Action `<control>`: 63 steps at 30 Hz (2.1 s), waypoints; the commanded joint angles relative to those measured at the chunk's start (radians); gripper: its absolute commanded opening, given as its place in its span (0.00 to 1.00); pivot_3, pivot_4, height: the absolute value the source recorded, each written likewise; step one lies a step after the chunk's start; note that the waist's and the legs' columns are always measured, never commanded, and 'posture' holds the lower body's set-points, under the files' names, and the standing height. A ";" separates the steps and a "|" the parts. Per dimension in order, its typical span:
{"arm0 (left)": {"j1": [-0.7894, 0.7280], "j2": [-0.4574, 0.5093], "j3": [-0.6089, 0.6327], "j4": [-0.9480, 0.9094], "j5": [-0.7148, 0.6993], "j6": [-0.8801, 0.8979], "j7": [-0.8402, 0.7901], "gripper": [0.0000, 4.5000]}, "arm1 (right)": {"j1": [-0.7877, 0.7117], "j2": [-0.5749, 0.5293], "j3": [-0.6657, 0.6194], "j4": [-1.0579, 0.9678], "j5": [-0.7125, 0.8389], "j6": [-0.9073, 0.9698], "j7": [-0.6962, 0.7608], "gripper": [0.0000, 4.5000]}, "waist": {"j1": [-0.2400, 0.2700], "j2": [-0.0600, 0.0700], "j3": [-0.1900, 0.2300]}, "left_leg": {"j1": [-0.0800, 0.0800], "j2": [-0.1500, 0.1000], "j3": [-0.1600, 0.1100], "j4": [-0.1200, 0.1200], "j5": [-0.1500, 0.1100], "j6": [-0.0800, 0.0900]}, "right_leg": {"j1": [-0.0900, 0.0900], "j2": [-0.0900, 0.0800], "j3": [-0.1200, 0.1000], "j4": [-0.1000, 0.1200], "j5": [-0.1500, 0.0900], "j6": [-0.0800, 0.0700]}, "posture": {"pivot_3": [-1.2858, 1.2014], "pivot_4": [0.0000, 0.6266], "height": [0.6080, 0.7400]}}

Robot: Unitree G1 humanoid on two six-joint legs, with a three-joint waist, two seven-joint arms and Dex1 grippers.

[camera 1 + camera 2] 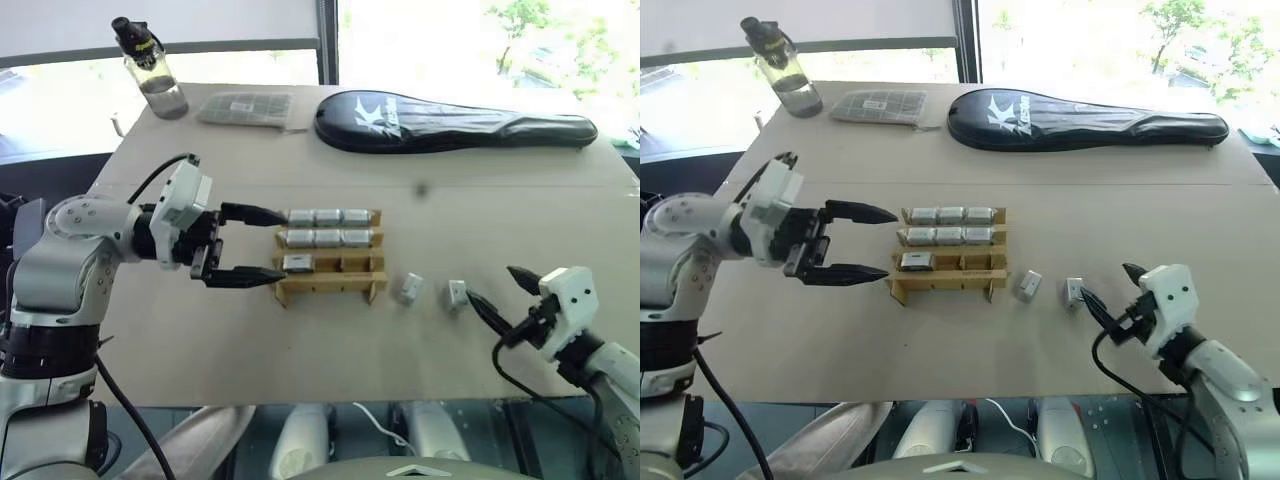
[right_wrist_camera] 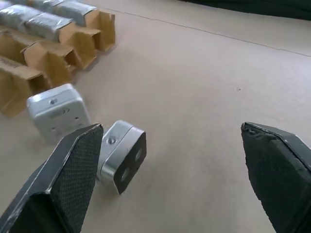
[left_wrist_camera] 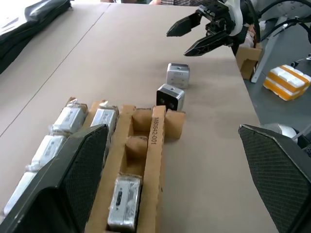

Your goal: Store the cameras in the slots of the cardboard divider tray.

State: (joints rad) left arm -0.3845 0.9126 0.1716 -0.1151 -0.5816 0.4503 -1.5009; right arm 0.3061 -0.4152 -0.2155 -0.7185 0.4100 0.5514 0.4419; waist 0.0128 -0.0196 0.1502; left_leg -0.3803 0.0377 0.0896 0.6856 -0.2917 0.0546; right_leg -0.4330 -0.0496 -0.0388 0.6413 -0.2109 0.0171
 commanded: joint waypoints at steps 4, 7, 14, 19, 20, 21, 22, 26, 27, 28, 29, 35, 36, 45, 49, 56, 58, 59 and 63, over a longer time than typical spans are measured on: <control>0.179 0.049 0.139 -0.119 -0.049 -0.028 0.004 0.99 | 0.022 0.125 0.102 -0.179 0.016 0.165 -0.210 1.00 | -0.003 0.000 0.000 | -0.001 0.000 0.000 -0.001 0.000 0.000 | -0.001 -0.001 0.000 -0.001 0.001 -0.002 | 0.52 0.24 1.00; 0.262 0.085 0.179 -0.129 -0.033 -0.061 -0.017 0.99 | 0.023 0.141 0.152 -0.197 0.001 0.201 -0.248 1.00 | -0.002 -0.001 0.000 | 0.000 0.000 0.001 -0.001 0.000 0.000 | 0.000 -0.001 0.000 -0.001 -0.001 0.000 | 0.52 0.24 1.00; 0.306 0.128 0.225 -0.137 -0.043 -0.082 -0.022 0.99 | 0.032 0.129 0.184 -0.186 -0.024 0.209 -0.268 1.00 | 0.000 -0.001 -0.001 | 0.000 0.000 0.000 -0.001 0.000 0.000 | 0.000 -0.003 -0.002 -0.001 -0.001 0.000 | 0.52 0.24 1.00; 0.345 0.153 0.255 -0.147 -0.047 -0.084 -0.026 1.00 | 0.029 0.161 0.204 -0.169 -0.040 0.222 -0.311 0.95 | -0.008 -0.001 0.000 | 0.000 0.000 0.000 -0.002 0.000 -0.001 | 0.000 -0.002 -0.001 -0.001 -0.001 0.000 | 0.52 0.24 1.00; 0.347 0.154 0.256 -0.148 -0.049 -0.083 -0.025 1.00 | 0.027 0.166 0.211 -0.166 -0.042 0.224 -0.316 0.89 | -0.009 -0.001 0.000 | 0.000 0.000 0.000 -0.002 0.000 -0.001 | 0.000 -0.002 -0.001 -0.001 -0.001 0.000 | 0.52 0.24 1.00; 0.350 0.156 0.259 -0.150 -0.050 -0.082 -0.026 1.00 | 0.027 0.172 0.218 -0.163 -0.045 0.229 -0.323 0.80 | -0.009 -0.001 0.000 | 0.000 0.000 0.000 -0.002 0.000 -0.001 | 0.000 -0.002 -0.001 -0.001 -0.001 0.000 | 0.52 0.24 1.00; 0.352 0.158 0.261 -0.151 -0.053 -0.082 -0.027 1.00 | 0.024 0.178 0.223 -0.159 -0.048 0.232 -0.328 0.71 | -0.009 -0.001 0.000 | 0.000 0.000 0.000 -0.002 0.000 -0.001 | 0.000 -0.002 -0.001 -0.001 -0.001 0.001 | 0.52 0.24 1.00; 0.352 0.168 0.260 -0.141 -0.047 -0.091 -0.033 1.00 | 0.015 0.193 0.242 -0.145 -0.056 0.243 -0.343 0.27 | -0.011 -0.001 -0.001 | 0.000 0.000 0.000 -0.002 0.000 -0.001 | 0.000 -0.002 -0.001 -0.001 -0.001 0.001 | 0.52 0.24 1.00; 0.352 0.169 0.259 -0.139 -0.047 -0.093 -0.034 1.00 | 0.012 0.195 0.245 -0.141 -0.061 0.243 -0.348 0.17 | -0.011 -0.001 -0.001 | 0.000 0.000 0.000 -0.002 0.000 -0.001 | 0.000 -0.002 -0.001 -0.001 -0.001 0.001 | 0.52 0.24 1.00; 0.352 0.169 0.259 -0.138 -0.048 -0.094 -0.034 1.00 | 0.011 0.196 0.247 -0.138 -0.065 0.242 -0.352 0.15 | -0.013 -0.001 -0.001 | 0.000 0.000 0.000 -0.002 0.000 -0.001 | 0.000 -0.002 -0.001 -0.001 -0.001 0.001 | 0.52 0.24 1.00; 0.352 0.169 0.259 -0.140 -0.051 -0.093 -0.033 1.00 | 0.011 0.197 0.248 -0.135 -0.070 0.242 -0.357 0.15 | -0.015 -0.001 -0.001 | 0.000 0.000 0.000 -0.002 0.000 -0.001 | 0.000 -0.002 -0.001 -0.001 -0.001 0.001 | 0.52 0.24 1.00; 0.342 0.172 0.251 -0.139 -0.059 -0.094 -0.029 1.00 | 0.008 0.196 0.258 -0.120 -0.089 0.241 -0.359 0.15 | -0.023 -0.002 -0.001 | 0.000 0.000 0.000 -0.002 0.000 -0.001 | 0.000 -0.002 -0.001 -0.001 -0.001 0.001 | 0.52 0.24 1.00; 0.340 0.171 0.250 -0.139 -0.060 -0.095 -0.028 1.00 | 0.006 0.191 0.258 -0.118 -0.097 0.238 -0.359 0.15 | -0.024 -0.002 -0.001 | 0.000 0.000 0.000 -0.002 0.000 -0.001 | 0.000 -0.002 -0.001 -0.001 -0.001 0.001 | 0.52 0.24 1.00; 0.327 0.162 0.239 -0.122 -0.049 -0.103 -0.012 1.00 | -0.110 -0.007 0.093 -0.083 0.033 0.137 -0.070 0.15 | -0.023 -0.001 0.000 | 0.000 -0.001 0.001 -0.002 0.000 -0.001 | 0.000 -0.003 -0.001 -0.002 -0.001 0.001 | 0.52 0.24 1.00; 0.328 0.155 0.246 -0.131 -0.058 -0.094 0.008 1.00 | -0.277 -0.135 0.024 0.017 0.176 0.131 0.141 0.15 | -0.025 -0.001 0.000 | 0.000 0.000 0.001 -0.002 0.000 0.000 | 0.000 -0.001 -0.001 -0.002 -0.001 0.000 | 0.52 0.24 1.00; 0.371 0.146 0.295 -0.158 -0.069 -0.085 0.048 1.00 | -0.757 -0.218 0.238 0.392 0.184 0.077 0.512 0.15 | -0.033 -0.001 0.002 | 0.001 0.001 0.001 -0.003 -0.003 0.004 | 0.000 0.000 -0.001 -0.002 0.001 -0.003 | 0.52 0.24 1.00; 0.390 0.139 0.313 -0.173 -0.078 -0.079 0.060 1.00 | -0.892 -0.176 0.323 0.529 0.157 0.035 0.619 0.15 | -0.032 0.000 0.003 | 0.000 0.001 0.002 -0.003 -0.003 0.004 | -0.002 0.001 0.000 -0.002 0.001 -0.003 | 0.52 0.24 1.00; 0.394 0.130 0.319 -0.183 -0.089 -0.072 0.073 1.00 | -0.948 -0.149 0.355 0.593 0.148 0.020 0.661 0.15 | -0.029 0.000 0.003 | 0.000 0.001 0.001 -0.003 -0.003 0.004 | -0.002 0.001 0.000 -0.002 0.001 -0.004 | 0.52 0.24 1.00; 0.429 0.121 0.338 -0.194 -0.074 -0.082 0.092 1.00 | -1.096 -0.058 0.472 0.808 0.074 -0.083 0.821 0.15 | -0.018 0.000 0.003 | -0.006 0.001 -0.001 -0.004 0.000 0.000 | -0.006 0.001 -0.003 -0.001 0.004 -0.001 | 0.52 0.24 1.00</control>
State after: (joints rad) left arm 0.0446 1.0328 0.4695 -0.2890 -0.6522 0.3805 -1.4163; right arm -0.7699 -0.4745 0.2488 0.0586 0.5017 0.5167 1.2119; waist -0.0048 -0.0200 0.1535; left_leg -0.3891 0.0375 0.0892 0.6822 -0.2920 0.0545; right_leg -0.4419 -0.0503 -0.0416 0.6396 -0.2068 0.0166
